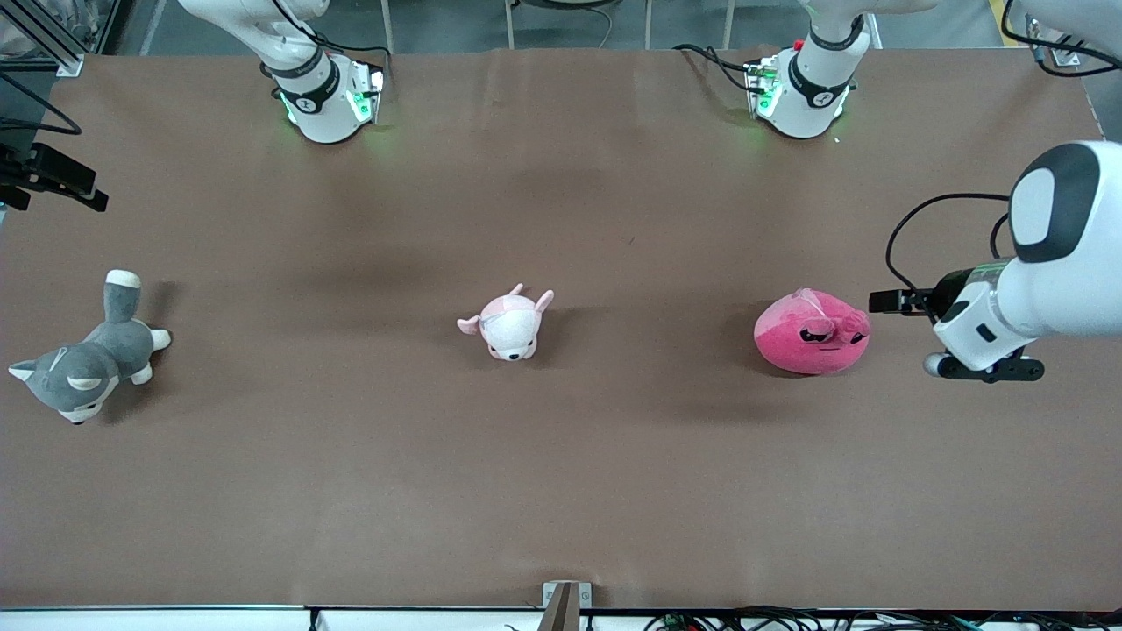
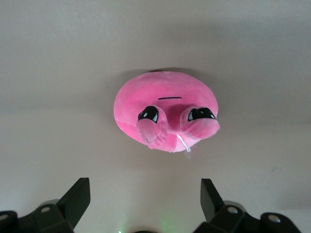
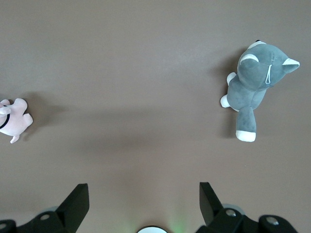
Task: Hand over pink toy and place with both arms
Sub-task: 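Move the left gripper over to the pink round plush toy, then lower the left gripper and close it on the pink plush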
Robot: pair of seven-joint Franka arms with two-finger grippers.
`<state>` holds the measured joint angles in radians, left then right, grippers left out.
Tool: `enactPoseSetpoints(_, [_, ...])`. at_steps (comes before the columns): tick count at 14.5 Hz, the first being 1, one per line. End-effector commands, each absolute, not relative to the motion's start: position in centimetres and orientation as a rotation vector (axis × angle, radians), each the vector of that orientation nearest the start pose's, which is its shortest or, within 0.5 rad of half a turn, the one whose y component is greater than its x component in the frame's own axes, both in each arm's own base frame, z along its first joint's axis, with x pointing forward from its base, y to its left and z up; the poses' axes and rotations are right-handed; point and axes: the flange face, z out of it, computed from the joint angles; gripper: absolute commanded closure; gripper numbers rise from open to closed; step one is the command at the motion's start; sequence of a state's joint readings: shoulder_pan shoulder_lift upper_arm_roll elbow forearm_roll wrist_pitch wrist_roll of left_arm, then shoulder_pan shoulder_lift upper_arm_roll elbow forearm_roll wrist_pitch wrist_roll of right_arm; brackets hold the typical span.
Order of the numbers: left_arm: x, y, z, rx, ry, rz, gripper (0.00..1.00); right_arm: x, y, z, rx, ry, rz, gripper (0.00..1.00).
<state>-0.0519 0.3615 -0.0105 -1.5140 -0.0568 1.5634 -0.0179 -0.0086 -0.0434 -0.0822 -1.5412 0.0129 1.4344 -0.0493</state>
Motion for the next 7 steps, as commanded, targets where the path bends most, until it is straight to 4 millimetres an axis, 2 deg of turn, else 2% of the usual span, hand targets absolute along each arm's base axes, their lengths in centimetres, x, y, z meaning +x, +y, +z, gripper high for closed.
enactPoseSetpoints(1, [63.1,-4.1,41.4,-3.137,0.052,0.493,0.00,51.8,-4.6,65.5,-3.141,0.066,0.092,0.00])
enactPoseSetpoints(7, [63.9,-3.8,35.8,-3.133,0.021,0.566,0.01,51.8,-4.6,65.5,-3.141,0.066,0.095,0.00])
